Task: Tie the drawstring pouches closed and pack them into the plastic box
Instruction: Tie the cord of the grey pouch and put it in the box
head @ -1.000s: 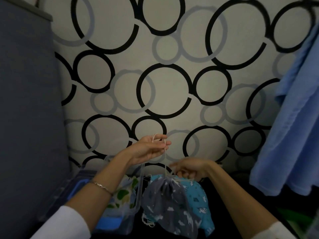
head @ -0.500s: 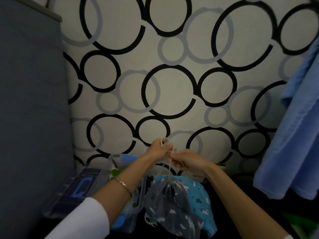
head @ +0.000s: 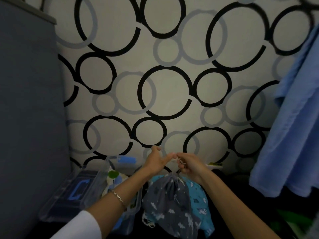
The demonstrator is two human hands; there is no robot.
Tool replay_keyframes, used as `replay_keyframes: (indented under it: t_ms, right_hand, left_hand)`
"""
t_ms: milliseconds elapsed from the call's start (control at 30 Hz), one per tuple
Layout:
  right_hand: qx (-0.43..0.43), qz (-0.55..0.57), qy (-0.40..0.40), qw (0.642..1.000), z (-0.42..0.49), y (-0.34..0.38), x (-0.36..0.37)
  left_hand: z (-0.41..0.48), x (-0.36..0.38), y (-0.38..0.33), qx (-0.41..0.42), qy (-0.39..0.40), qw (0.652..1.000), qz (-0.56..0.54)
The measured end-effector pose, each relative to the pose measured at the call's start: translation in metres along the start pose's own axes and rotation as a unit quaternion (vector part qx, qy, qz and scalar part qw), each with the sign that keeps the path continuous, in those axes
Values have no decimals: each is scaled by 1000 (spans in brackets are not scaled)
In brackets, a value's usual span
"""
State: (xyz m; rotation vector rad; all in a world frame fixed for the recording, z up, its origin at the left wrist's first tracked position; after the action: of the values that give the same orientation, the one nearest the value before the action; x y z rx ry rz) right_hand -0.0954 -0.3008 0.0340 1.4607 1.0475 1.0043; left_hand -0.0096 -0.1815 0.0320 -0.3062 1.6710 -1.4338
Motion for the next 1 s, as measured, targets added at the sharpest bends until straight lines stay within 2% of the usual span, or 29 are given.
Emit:
replay_keyframes:
  t_ms: [67, 200, 400, 467, 567, 667, 767, 900, 1000]
  right_hand:
    - [3, 11, -5, 1000, -1, -1, -1]
    - [2, -54, 18, 998, -4, 3, 2]
    - [-3, -114, 17, 993, -12, 13, -10]
    - [-1, -192, 8, 981, -15, 14, -15]
    - [-24, -340, 28, 940, -16, 10, -8]
    - [-40, -291, 10, 956, -14, 9, -8]
    - [-40, -195, 54, 978, -11, 7, -2]
    - [-52, -110, 117, 986, -10, 8, 5]
    - [-39, -86, 113, 989, -10, 8, 4]
  left_hand:
    - [-1, -2, 0, 22, 24, 999, 5]
    - [-5, 6, -6, 53, 134, 989, -37]
    - [-6, 7, -8, 31, 172, 984, -38]
    - [-6, 5, -11, 20, 174, 983, -52]
    - [-9, 3, -21, 15, 200, 978, -47]
    - [-14, 0, -30, 16, 215, 976, -18]
    - [-16, -3, -35, 30, 203, 979, -7]
    - [-13, -4, -35, 32, 171, 985, 7]
    - [-11, -5, -35, 36, 164, 986, 6]
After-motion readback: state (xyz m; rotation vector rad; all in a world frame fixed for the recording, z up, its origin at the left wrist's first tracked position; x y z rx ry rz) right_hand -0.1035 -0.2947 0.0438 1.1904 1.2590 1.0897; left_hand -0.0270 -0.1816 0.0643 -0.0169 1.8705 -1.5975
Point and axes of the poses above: each hand's wrist, its own z-axis towards the middle knuckle, its own x-axis out of the palm, y = z × x, the point moved 6 cm from there along z, towards the middle knuckle, and after that the axes turned 8 degrees about y, right-handed, at the moved point
